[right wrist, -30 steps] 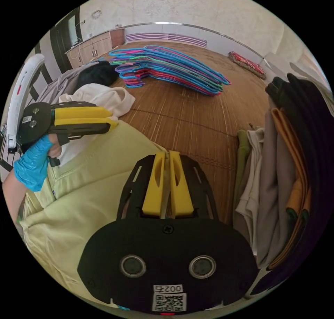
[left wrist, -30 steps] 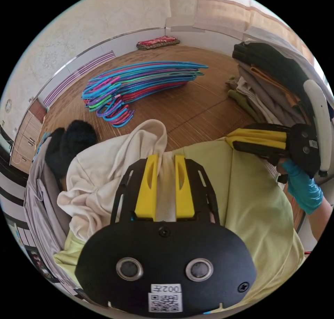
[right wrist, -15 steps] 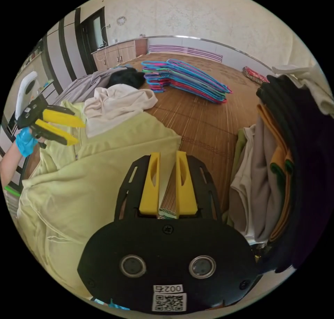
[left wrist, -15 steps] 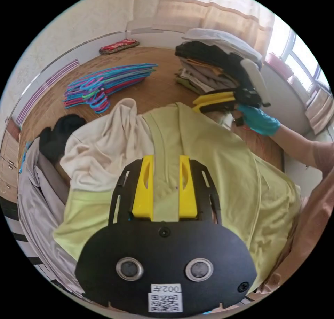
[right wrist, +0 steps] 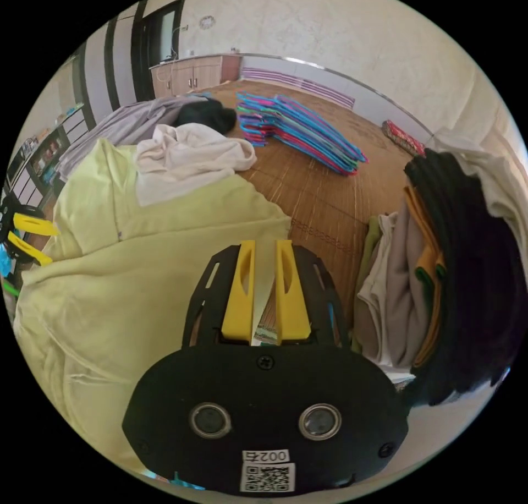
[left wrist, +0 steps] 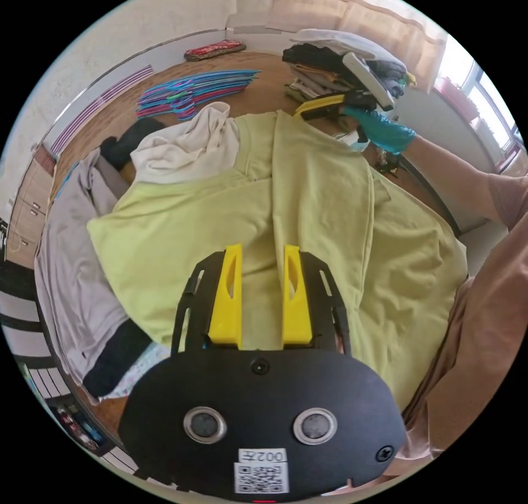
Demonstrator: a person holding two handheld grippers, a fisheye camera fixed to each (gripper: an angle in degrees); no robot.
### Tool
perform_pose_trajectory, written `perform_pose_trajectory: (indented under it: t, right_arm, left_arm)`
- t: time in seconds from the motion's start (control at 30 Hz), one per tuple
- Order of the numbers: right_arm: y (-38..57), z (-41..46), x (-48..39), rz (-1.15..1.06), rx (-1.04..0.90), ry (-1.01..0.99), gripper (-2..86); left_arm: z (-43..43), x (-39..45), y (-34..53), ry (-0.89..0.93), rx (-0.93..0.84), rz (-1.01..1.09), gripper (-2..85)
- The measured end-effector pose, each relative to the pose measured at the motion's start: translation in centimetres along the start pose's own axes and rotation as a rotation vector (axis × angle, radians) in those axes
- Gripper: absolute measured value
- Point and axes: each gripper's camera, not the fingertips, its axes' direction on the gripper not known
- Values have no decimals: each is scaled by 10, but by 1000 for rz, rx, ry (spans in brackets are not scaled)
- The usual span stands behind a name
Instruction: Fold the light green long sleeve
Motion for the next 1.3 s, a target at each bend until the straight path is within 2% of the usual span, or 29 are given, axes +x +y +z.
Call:
perform_pose_trajectory:
  t: [0.17,0.37,0.63,0.83,0.9,0.97,1.07,1.2,1.3]
  right_arm:
    - [23,-55,-47,-117,74,-118,69]
    - [50,-117,-133,-347,129,-323,73]
    - [90,-150,-273,-611,52,-656,96]
    - [116,-139,-352,-726,-26,-534,99]
    - [121,-138,-365,-735,-26,-508,80]
    - [124,-142,-374,-712,-25,-541,24]
    - [130,-154,-386,-697,28,-533,0]
    - [138,-149,-407,-733,-27,-527,2]
    - [144,-156,-411,-730,4,-492,35]
  left_arm:
    - [-13,8,64,-12,-32,-53,66]
    - [-33,17,131,32,33,-110,63]
    - [-30,32,188,9,-9,-105,27]
    - [-32,39,225,9,41,-127,-6]
    - [-37,42,237,-3,57,-133,-8]
    - [-43,44,246,-33,76,-136,-9]
    - [-52,47,259,-80,94,-137,-9]
    - [-38,43,271,-71,29,-133,-9]
    - [-28,41,280,-50,-10,-145,-7]
